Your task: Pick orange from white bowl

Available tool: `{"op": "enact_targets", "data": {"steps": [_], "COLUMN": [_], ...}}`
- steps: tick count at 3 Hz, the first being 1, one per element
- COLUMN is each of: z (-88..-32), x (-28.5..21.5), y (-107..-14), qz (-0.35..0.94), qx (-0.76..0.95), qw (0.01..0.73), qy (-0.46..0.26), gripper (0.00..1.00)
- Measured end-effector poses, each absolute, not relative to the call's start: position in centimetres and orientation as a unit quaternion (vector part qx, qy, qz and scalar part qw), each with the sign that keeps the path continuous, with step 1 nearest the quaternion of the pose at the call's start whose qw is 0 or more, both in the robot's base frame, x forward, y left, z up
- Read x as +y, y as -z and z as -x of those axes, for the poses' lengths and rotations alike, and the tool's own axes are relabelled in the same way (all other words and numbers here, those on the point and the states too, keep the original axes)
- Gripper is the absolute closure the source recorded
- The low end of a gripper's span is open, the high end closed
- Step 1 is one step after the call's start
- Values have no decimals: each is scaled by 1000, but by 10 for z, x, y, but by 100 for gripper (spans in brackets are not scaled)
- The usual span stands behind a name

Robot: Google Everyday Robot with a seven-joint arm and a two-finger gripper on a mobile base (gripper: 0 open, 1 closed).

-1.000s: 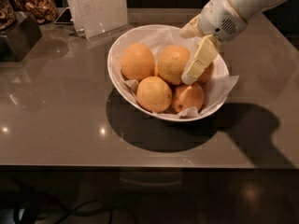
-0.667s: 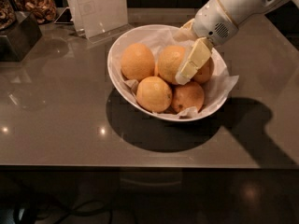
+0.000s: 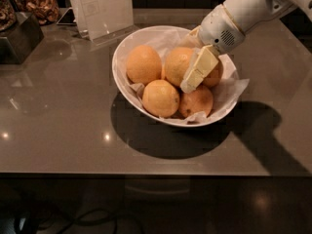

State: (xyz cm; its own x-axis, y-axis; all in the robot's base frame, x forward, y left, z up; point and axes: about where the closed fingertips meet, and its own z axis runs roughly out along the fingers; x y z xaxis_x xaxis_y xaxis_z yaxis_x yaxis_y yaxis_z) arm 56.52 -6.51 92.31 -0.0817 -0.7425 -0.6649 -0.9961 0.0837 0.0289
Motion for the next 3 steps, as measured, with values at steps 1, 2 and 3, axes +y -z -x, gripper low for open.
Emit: {"op": "enact_targets", "data": {"steps": [1, 2, 3], "z": [-565, -565, -565], "x": [-65, -65, -65], "y": [-923, -923, -923], "qz": [629, 629, 629], "qx": [691, 691, 691], "qw": [253, 253, 253], "qy": [-251, -251, -251], "gripper": [19, 42, 65]}}
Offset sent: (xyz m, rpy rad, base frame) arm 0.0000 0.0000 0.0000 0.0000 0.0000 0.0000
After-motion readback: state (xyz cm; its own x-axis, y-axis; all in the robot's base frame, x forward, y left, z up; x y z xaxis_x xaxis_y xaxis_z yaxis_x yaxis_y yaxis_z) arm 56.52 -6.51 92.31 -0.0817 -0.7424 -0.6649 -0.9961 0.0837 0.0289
